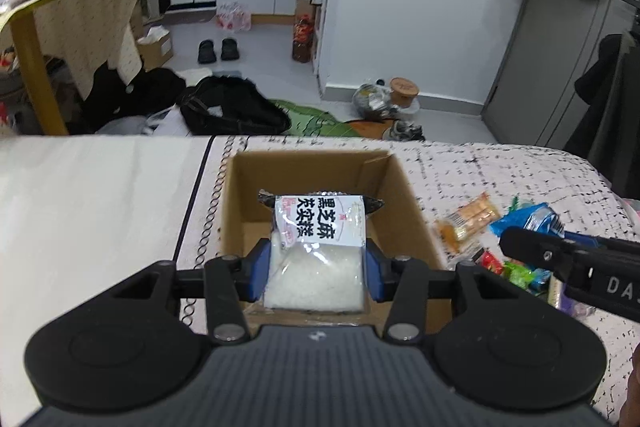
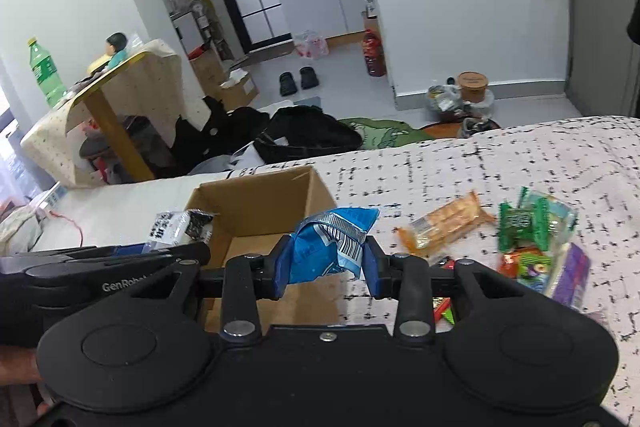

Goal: Organize snacks
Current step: 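Carry both packets to the cardboard box and open both tools to drop them, then move both tools back over the snack pile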

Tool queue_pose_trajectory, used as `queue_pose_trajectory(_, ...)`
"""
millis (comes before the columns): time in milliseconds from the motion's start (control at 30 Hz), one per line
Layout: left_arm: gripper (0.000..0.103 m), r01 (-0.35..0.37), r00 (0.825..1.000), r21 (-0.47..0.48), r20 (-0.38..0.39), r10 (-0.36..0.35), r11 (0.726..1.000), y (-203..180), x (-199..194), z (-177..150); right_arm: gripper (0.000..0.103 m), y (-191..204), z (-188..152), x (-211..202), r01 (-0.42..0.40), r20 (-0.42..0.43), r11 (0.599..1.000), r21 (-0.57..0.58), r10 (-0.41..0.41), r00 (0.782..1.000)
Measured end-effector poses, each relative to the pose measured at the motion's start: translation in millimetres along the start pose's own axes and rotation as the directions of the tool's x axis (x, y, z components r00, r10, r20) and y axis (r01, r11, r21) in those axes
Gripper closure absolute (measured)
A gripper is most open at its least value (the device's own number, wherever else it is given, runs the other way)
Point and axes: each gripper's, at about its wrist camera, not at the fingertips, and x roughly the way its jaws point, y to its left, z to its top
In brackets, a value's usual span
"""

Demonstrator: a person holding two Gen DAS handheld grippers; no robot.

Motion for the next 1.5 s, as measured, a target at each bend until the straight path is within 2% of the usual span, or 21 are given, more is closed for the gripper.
queue_pose_trajectory(267,0.056,-0.013,0.999,-0.045,-0.041,0.011,0.999,16,12,-8,0.067,6,0,14,-0.022,-0.025,1.0,-0.008,0.022,0.999)
queue_pose_trajectory(533,0.056,-0.02,1.0,-0.069,-0.009,0.019,0.997,21,5,-6,0.067,16,-2,25,-0.05,-0.038,0.999,-0.001,0.05,0.998)
queue_pose_trajectory(633,0.053,-0.021,1.0,-0.069,0.002,0.021,0.997,21,-2,-5,0.066,21,-2,27,-0.071,-0.042,0.997,-0.005,0.07,0.997)
queue_pose_trajectory(800,0.047,-0.017,1.0,-0.085,0.014,0.018,0.996,24,-12,-4,0.051,25,2,28,-0.073,-0.024,0.997,-0.03,0.072,0.997)
queue_pose_trajectory(900,0.037,-0.029,0.999,-0.072,0.017,0.03,0.997,22,-16,-4,0.042,20,5,22,-0.07,-0.012,0.997,-0.025,0.07,0.997)
queue_pose_trajectory(1067,0.022,-0.019,1.0,-0.073,0.008,0.02,0.997,13,-19,-4,0.036,4,3,10,-0.043,-0.008,0.999,-0.004,0.043,0.999)
queue_pose_trajectory(1233,0.013,0.016,1.0,-0.06,-0.001,-0.016,0.998,-2,-18,-6,0.029,-15,-3,-1,-0.022,-0.019,1.0,0.019,0.022,1.0)
queue_pose_trajectory(1367,0.001,0.026,1.0,-0.06,0.011,-0.026,0.998,-11,-21,-9,0.018,-29,-4,-12,0.003,-0.013,1.0,0.024,-0.002,1.0)
queue_pose_trajectory(1500,0.0,0.036,0.999,-0.038,0.016,-0.035,0.999,-24,-24,-11,0.008,-41,-6,-24,0.021,-0.001,0.999,0.03,-0.021,1.0)
